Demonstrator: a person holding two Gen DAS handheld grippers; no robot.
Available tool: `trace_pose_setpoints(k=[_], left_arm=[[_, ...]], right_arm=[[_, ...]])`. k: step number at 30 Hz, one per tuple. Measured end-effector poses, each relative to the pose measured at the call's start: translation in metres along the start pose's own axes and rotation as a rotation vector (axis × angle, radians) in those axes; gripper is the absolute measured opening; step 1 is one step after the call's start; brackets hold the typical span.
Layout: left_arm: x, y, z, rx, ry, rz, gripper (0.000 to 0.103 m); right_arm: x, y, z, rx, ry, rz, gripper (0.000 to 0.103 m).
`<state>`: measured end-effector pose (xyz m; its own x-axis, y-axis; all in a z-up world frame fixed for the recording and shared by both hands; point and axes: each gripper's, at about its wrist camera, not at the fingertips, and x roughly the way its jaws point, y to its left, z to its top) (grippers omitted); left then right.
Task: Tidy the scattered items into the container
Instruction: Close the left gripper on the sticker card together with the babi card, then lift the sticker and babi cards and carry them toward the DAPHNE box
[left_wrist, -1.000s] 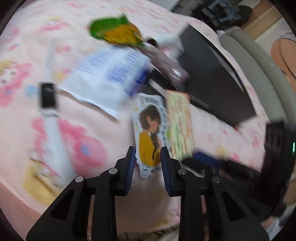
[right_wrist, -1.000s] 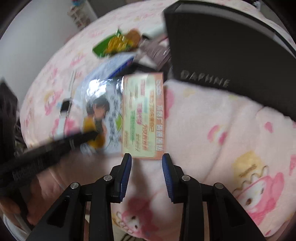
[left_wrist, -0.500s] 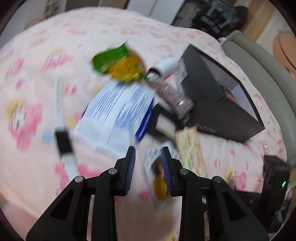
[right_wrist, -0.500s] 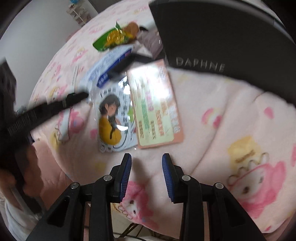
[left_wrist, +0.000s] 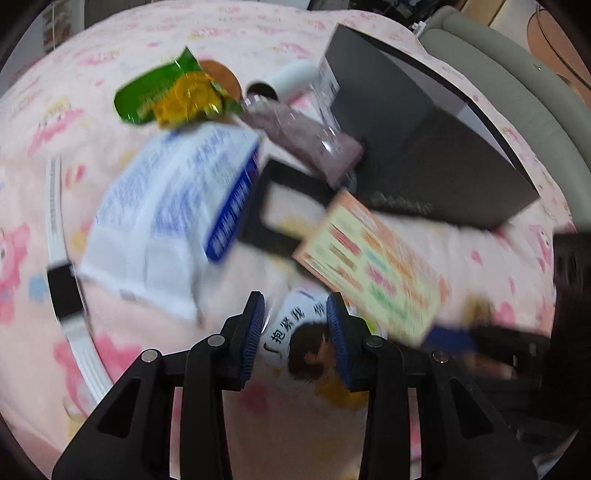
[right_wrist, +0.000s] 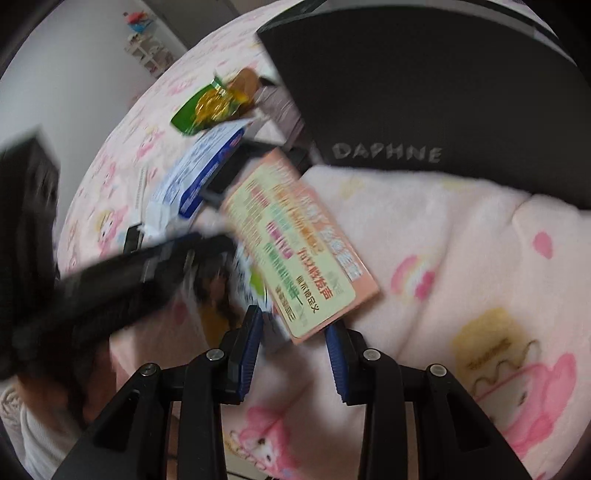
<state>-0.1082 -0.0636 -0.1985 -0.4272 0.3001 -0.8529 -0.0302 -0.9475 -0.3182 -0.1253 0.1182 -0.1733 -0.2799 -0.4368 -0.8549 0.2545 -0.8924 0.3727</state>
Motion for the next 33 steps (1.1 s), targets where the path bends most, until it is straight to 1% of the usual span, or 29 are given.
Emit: trace_pose_setpoints(k=[2, 3, 5, 6, 7, 8, 10, 12, 13, 16, 18, 20, 21, 23, 24, 25, 27, 28, 29, 31, 32, 33], left_arm=[[-0.002, -0.001, -0.007, -0.023, 0.006, -0.057, 0.035], [-0.004, -0.002, -0.008, -0.026, 0.002, -0.068, 0.035], [-0.005, -0.004, -0.009, -0.015, -0.024, -0.045, 0.035], [-0.007, -0.004, -0.008, -0.009, -0.047, -0.014, 0.035], [-0.007, -0.003, -0.008, -0.002, -0.075, 0.022, 0.035], [-0.007, -0.002, -0.007, 0.003, -0.086, 0.038, 0.034], [-0.001, 0.001, -0.006, -0.001, -0.068, 0.03, 0.034], [0.005, 0.0, -0.006, 0.001, -0.041, 0.017, 0.034], [0.007, -0.003, -0.007, 0.01, -0.028, 0.002, 0.034], [0.01, -0.011, -0.012, 0.039, 0.013, -0.05, 0.035], [0.01, -0.015, -0.017, 0.05, 0.037, -0.073, 0.035], [0.007, -0.015, -0.018, 0.047, 0.025, -0.079, 0.035], [0.007, -0.013, -0.017, 0.037, 0.015, -0.081, 0.035], [0.006, -0.008, -0.014, 0.004, 0.0, -0.093, 0.037], [0.007, -0.004, -0.012, -0.018, -0.005, -0.105, 0.038], [0.009, -0.003, -0.011, -0.033, 0.001, -0.119, 0.04], [0.015, -0.001, -0.01, -0.059, 0.016, -0.149, 0.04], [0.017, -0.001, -0.011, -0.056, 0.021, -0.146, 0.039], [0.019, -0.002, -0.012, -0.05, 0.024, -0.139, 0.035], [0.023, -0.003, -0.013, -0.041, 0.035, -0.135, 0.031], [0.023, -0.003, -0.014, -0.042, 0.042, -0.143, 0.031], [0.02, -0.006, -0.017, -0.026, 0.04, -0.133, 0.031]], right_arm=[[-0.003, -0.005, 0.002, 0.021, -0.026, -0.011, 0.031], [-0.005, -0.008, 0.003, 0.033, -0.037, -0.024, 0.031], [-0.008, -0.014, 0.004, 0.049, -0.046, -0.073, 0.032], [-0.009, -0.016, 0.005, 0.053, -0.045, -0.087, 0.032], [-0.01, -0.017, 0.005, 0.053, -0.042, -0.089, 0.032], [-0.01, -0.016, 0.004, 0.052, -0.039, -0.087, 0.032], [-0.008, -0.013, 0.003, 0.041, -0.029, -0.086, 0.037], [-0.001, -0.006, 0.005, 0.027, -0.013, -0.087, 0.038], [-0.004, -0.01, 0.002, 0.022, -0.008, -0.089, 0.039], [-0.009, -0.012, 0.002, 0.031, -0.02, -0.088, 0.038], [-0.015, -0.013, 0.005, 0.047, -0.046, -0.094, 0.039], [-0.025, -0.015, 0.009, 0.046, -0.088, -0.121, 0.04], [-0.027, -0.017, 0.009, 0.045, -0.092, -0.142, 0.042], [-0.028, -0.019, 0.01, 0.048, -0.08, -0.181, 0.042], [-0.025, -0.021, 0.01, 0.056, -0.053, -0.196, 0.042], [-0.023, -0.023, 0.008, 0.066, -0.027, -0.198, 0.042], [-0.016, -0.022, 0.005, 0.082, 0.013, -0.158, 0.042], [-0.012, -0.02, 0.003, 0.076, 0.026, -0.14, 0.042], [-0.009, -0.016, 0.003, 0.067, 0.036, -0.126, 0.042], [-0.002, -0.01, 0.001, 0.041, 0.031, -0.12, 0.042], [-0.001, -0.008, 0.0, 0.035, 0.028, -0.12, 0.042], [0.0, -0.009, -0.001, 0.037, 0.028, -0.115, 0.042]])
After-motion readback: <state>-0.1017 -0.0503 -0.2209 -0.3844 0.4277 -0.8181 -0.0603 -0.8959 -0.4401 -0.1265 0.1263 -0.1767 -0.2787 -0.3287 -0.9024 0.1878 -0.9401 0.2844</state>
